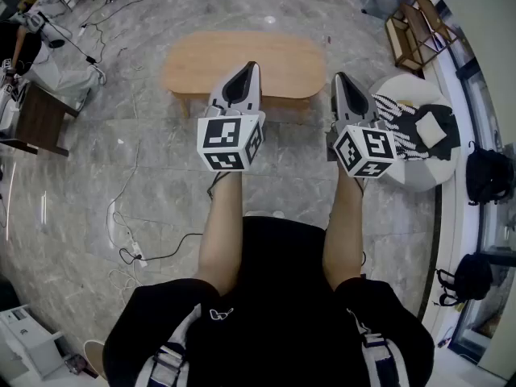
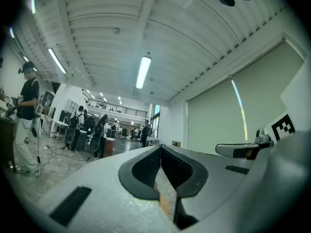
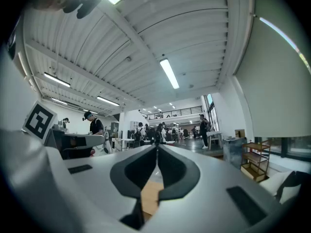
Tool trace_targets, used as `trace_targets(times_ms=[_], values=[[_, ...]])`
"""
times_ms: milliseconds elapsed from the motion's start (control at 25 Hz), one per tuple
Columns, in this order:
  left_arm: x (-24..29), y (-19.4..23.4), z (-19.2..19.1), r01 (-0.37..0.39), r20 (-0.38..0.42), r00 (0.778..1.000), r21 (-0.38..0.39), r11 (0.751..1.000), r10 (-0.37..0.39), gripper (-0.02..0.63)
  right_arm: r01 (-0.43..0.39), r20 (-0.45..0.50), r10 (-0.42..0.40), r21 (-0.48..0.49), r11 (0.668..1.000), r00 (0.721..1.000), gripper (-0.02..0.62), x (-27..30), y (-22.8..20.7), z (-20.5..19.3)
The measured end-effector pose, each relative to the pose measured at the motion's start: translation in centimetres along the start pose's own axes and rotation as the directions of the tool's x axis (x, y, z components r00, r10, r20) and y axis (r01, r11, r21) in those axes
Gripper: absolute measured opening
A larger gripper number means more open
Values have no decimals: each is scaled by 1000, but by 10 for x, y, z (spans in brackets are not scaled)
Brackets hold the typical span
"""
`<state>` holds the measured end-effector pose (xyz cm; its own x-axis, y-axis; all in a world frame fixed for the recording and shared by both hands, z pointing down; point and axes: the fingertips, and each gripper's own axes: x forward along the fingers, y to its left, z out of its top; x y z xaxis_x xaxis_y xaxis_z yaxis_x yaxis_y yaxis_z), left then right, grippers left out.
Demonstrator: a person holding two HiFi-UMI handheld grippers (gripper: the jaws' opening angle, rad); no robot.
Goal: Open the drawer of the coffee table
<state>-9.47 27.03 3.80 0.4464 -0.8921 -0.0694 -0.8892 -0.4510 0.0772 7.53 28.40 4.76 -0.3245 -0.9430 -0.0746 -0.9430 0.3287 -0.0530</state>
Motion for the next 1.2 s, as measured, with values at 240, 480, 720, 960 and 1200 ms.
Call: trace_targets(times_ms=[240, 480, 720, 960, 1200], values=[[0, 5, 1, -3, 5, 1000, -10, 1000, 3, 11, -17, -4, 17, -5, 1000, 1000, 14, 4, 5, 0], [0, 12, -3, -7, 0, 1000, -12, 1000, 7, 11, 14, 12, -14, 31, 999, 1000, 14, 7, 0, -4], [-7, 27, -1, -22, 0, 1000, -15, 1000, 22, 11, 34, 33, -35, 47, 998, 999, 14, 7, 2, -1], [-17, 50, -4, -43, -5, 999, -23, 999, 43, 11, 38, 43, -41, 67, 997, 998, 14, 13, 13, -5], [-36, 89, -11, -105, -14, 994, -48, 993, 104, 11, 21, 42, -24, 80, 997, 999, 14, 26, 35, -14]])
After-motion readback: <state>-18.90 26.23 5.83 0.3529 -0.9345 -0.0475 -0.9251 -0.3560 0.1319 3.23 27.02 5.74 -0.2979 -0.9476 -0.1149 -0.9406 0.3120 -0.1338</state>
